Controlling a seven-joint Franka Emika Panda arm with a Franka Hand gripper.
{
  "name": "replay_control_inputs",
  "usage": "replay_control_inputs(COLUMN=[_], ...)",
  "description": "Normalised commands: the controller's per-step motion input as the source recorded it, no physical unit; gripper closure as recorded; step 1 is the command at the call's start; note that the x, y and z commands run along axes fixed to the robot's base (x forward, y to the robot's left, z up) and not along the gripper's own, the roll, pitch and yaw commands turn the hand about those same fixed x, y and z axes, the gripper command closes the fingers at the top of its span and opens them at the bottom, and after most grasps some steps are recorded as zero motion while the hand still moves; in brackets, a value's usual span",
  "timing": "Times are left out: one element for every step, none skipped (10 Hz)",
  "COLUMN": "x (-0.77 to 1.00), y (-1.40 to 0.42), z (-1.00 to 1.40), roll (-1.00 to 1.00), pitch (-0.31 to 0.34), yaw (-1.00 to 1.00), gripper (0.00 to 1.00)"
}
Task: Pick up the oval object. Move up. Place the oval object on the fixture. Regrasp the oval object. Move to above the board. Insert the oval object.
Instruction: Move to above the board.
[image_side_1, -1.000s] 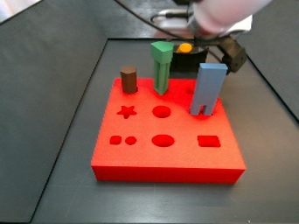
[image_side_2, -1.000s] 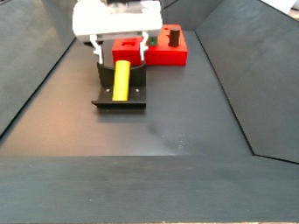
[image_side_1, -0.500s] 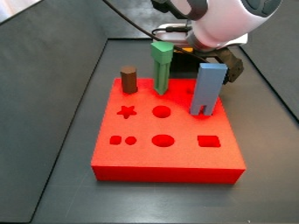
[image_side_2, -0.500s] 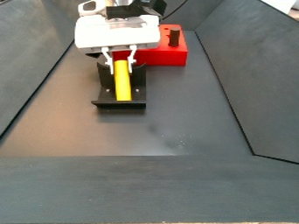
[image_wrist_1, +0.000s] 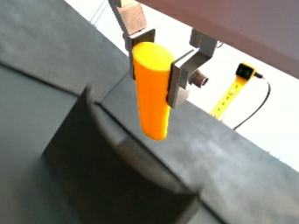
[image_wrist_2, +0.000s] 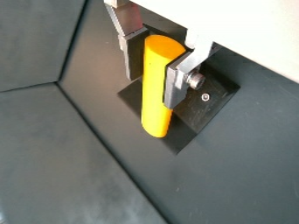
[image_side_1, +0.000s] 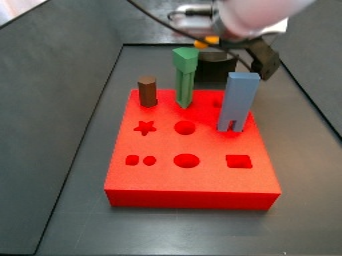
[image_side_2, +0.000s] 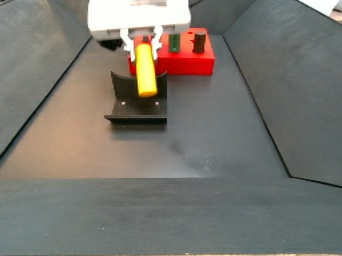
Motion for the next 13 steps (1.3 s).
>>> replay_control_inputs(x=[-0.2,-0.2,-0.19,-0.18,-0.17,-0.17,-0.16,-0.15,-0.15,-0.13,-0.12,-0.1,-0.07], y=[-0.07,-0.07,-0.07,-0.06,-0.06,-0.06,-0.05,-0.05,-0.05,-0.04,-0.04,-0.03,-0.02], z=[1.0,1.0,1.0,1.0,1.0,1.0,1.0,1.0,1.0,1.0,1.0,0.85,0.67], roll=[0.05,0.03,0.02,0.0,-0.01,-0.02,-0.03,-0.04,-0.04,-0.05,-0.05,-0.05,-0.05], pitch=[-0.032,-0.023,-0.006,0.018,0.039,0.054,0.074,0.091,0.101,0.103,0.095,0.087,0.075], yaw=[-0.04,-0.05,-0.06,-0.06,-0.06,-0.05,-0.04,-0.02,0.0,0.02,0.04,0.06,0.07], gripper=[1.0,1.0,1.0,1.0,1.0,1.0,1.0,1.0,1.0,1.0,1.0,1.0,1.0])
